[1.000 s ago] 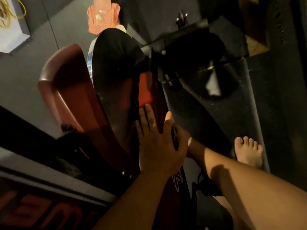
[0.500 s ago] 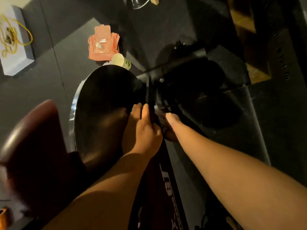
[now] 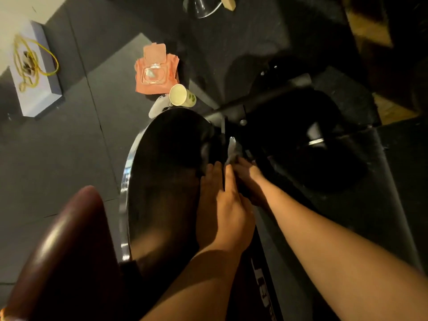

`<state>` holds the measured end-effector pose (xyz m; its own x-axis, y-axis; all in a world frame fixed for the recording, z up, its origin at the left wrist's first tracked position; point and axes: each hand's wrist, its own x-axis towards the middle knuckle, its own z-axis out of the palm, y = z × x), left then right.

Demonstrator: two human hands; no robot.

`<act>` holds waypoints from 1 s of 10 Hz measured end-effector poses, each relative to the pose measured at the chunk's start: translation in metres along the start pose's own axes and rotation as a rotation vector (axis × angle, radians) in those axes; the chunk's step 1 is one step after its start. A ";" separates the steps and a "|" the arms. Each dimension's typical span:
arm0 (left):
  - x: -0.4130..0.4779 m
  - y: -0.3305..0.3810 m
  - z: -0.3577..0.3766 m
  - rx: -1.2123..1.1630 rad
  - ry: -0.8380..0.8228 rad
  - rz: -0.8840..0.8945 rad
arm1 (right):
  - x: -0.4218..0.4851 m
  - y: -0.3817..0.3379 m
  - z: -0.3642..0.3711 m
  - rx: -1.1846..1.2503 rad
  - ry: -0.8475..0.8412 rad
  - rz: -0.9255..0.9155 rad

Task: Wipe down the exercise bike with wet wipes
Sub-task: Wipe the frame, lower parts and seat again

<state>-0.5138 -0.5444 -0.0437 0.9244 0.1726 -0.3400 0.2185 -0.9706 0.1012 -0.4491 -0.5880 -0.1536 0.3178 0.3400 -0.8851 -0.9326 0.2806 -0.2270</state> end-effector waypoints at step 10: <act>0.003 -0.001 0.006 0.093 0.025 0.059 | 0.079 -0.067 0.025 -0.306 0.286 -0.076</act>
<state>-0.5137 -0.5437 -0.0507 0.9427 0.1177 -0.3123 0.1345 -0.9904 0.0329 -0.3574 -0.5573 -0.1986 0.3674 0.0537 -0.9285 -0.9299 0.0014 -0.3678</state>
